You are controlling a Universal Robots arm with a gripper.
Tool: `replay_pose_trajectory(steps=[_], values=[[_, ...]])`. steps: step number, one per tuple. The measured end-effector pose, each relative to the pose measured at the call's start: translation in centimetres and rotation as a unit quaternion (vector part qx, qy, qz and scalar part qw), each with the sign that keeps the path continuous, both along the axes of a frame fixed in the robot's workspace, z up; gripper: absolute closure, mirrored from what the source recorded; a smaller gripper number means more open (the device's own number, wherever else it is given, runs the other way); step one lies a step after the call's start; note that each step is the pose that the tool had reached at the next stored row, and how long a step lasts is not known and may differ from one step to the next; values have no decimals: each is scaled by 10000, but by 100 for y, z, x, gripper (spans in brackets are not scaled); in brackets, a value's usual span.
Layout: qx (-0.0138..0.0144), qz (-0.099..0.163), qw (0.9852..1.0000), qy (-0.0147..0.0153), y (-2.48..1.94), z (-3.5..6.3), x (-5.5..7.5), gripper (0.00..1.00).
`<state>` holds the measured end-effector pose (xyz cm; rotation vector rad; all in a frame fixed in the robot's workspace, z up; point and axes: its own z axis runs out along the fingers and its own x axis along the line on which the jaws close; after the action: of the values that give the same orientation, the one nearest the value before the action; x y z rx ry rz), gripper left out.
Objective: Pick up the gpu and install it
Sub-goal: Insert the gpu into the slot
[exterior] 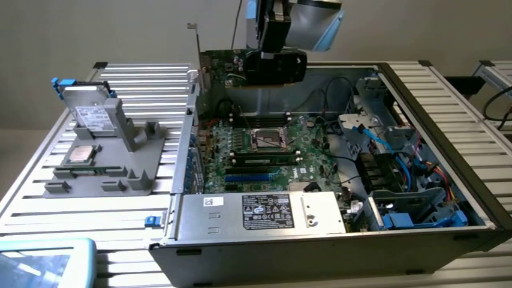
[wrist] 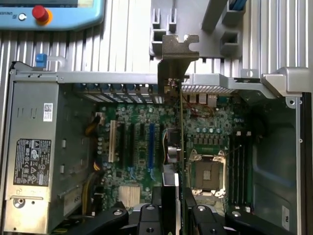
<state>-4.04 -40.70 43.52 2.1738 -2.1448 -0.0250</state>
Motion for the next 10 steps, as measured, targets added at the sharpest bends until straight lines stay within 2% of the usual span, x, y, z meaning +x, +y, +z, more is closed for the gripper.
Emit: replay_pose_trajectory(steps=[7,10], values=[[-109,-175,9998,-18,0,-47,3,73],[-128,-233,9996,-33,0,-71,13,73]])
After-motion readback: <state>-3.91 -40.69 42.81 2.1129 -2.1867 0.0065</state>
